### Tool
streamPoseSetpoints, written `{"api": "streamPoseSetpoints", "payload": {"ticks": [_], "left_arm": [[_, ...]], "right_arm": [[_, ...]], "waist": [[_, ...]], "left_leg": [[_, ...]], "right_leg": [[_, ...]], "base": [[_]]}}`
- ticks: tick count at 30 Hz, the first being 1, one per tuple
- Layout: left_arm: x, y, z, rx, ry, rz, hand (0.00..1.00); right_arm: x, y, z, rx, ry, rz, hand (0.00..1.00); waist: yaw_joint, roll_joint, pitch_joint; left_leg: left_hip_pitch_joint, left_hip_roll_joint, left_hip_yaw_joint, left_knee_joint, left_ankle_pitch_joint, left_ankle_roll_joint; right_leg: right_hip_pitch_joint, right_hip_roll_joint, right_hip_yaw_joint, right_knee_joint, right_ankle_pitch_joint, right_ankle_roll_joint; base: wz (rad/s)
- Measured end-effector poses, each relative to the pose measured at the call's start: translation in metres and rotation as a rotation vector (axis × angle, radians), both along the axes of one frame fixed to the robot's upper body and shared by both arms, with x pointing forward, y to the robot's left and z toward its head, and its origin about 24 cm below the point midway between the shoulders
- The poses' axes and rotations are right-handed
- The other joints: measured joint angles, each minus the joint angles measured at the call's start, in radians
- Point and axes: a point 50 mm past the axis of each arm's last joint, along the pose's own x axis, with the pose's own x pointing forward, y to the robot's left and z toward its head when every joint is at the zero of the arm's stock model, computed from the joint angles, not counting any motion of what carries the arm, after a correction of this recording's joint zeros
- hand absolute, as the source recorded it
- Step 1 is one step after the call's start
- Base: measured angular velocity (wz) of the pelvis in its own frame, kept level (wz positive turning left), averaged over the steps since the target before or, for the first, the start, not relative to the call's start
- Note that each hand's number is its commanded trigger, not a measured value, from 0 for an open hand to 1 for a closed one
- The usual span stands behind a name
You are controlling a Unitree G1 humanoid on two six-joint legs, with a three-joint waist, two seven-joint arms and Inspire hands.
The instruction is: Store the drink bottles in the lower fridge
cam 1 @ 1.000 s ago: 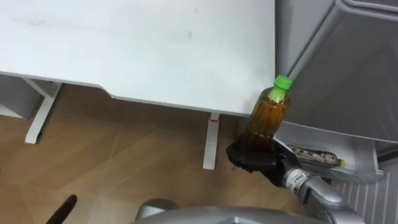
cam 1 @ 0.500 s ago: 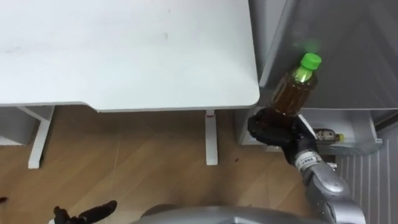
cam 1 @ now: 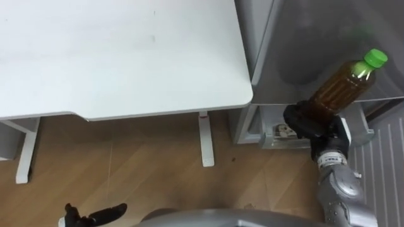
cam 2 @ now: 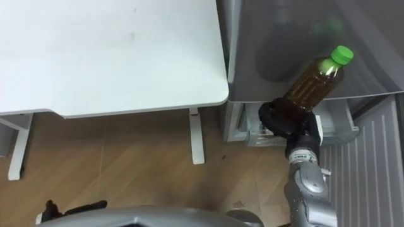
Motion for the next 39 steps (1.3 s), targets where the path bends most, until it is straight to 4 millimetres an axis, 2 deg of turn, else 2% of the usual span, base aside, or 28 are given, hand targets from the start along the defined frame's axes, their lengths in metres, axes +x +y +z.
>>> {"api": "streamPoseSetpoints", "payload": {"ticks": [5,8,16,21,25,28,31,34,35,37,39], "left_arm": [[0.001,-0.003,-0.001,-0.040,-0.008,-0.024,0.00],[0.001,-0.006,-0.003,-0.072,-0.003,-0.043,0.00],[0.002,-0.008,-0.003,-0.099,-0.008,-0.080,0.00],[-0.001,-0.007,-0.003,-0.098,0.011,-0.122,0.00],[-0.001,-0.008,-0.004,-0.111,0.030,-0.178,0.00],[0.001,-0.008,-0.005,-0.140,0.033,-0.192,0.00],[0.005,-0.006,-0.004,-0.142,0.019,-0.190,0.00],[0.014,-0.004,-0.005,-0.141,0.027,-0.213,0.00],[0.017,-0.004,-0.006,-0.146,0.033,-0.215,0.00],[0.025,-0.005,-0.006,-0.152,0.027,-0.220,0.00],[0.036,-0.002,-0.005,-0.144,0.017,-0.233,0.00]], "right_arm": [[-0.010,-0.001,-0.010,0.030,0.046,-0.030,1.00],[-0.015,-0.005,-0.016,0.082,0.067,-0.085,1.00],[-0.023,-0.014,-0.023,0.226,0.078,-0.233,1.00],[-0.020,-0.020,-0.033,0.293,0.106,-0.309,1.00],[-0.021,-0.023,-0.040,0.353,0.121,-0.378,1.00],[-0.015,-0.023,-0.038,0.434,0.083,-0.414,1.00],[-0.001,-0.027,-0.037,0.475,0.057,-0.439,1.00],[0.020,-0.033,-0.032,0.503,0.025,-0.462,1.00],[0.029,-0.035,-0.032,0.510,0.025,-0.468,1.00],[0.040,-0.039,-0.027,0.512,0.014,-0.470,1.00],[0.054,-0.040,-0.023,0.525,-0.007,-0.462,1.00]], "waist": [[-0.004,0.000,0.0006],[-0.020,-0.001,0.0013],[-0.024,-0.008,0.0078],[-0.021,-0.029,0.0179],[-0.018,-0.034,0.0177],[-0.016,-0.032,0.0154],[-0.020,-0.032,0.0149],[-0.014,-0.027,0.0110],[-0.007,-0.032,0.0136],[0.008,-0.033,0.0136],[0.010,-0.047,0.0222]], "left_leg": [[-0.003,0.000,0.000,0.000,0.000,0.000],[-0.006,-0.001,-0.007,0.000,0.000,0.000],[-0.002,0.000,-0.002,0.000,0.000,0.000],[-0.007,0.000,-0.002,0.008,0.000,0.000],[-0.022,-0.002,-0.016,0.018,0.000,0.000],[-0.036,-0.001,-0.023,0.028,0.000,0.000],[-0.065,-0.003,-0.037,0.052,0.000,0.001],[-0.111,-0.002,-0.040,0.080,0.000,0.003],[-0.122,-0.002,-0.040,0.085,0.001,0.005],[-0.156,-0.002,-0.040,0.110,0.002,0.005],[-0.212,-0.003,-0.056,0.154,0.001,0.005]], "right_leg": [[-0.001,0.000,0.000,0.000,0.000,0.000],[-0.002,-0.001,-0.007,0.000,0.000,0.000],[-0.002,0.000,-0.001,0.010,-0.001,0.001],[-0.003,0.000,-0.004,0.011,-0.001,0.001],[-0.006,-0.003,-0.023,0.011,-0.001,0.001],[-0.014,-0.003,-0.030,0.012,-0.001,0.000],[-0.025,-0.007,-0.049,0.020,-0.001,0.000],[-0.072,-0.010,-0.054,0.050,-0.001,0.000],[-0.089,-0.011,-0.054,0.064,-0.001,0.000],[-0.126,-0.015,-0.052,0.095,-0.006,-0.002],[-0.176,-0.020,-0.060,0.143,-0.017,-0.005]], "base": [[0.00],[0.03],[-0.01],[0.00],[0.12],[0.08],[0.18],[0.08],[0.00],[0.03],[0.19]]}}
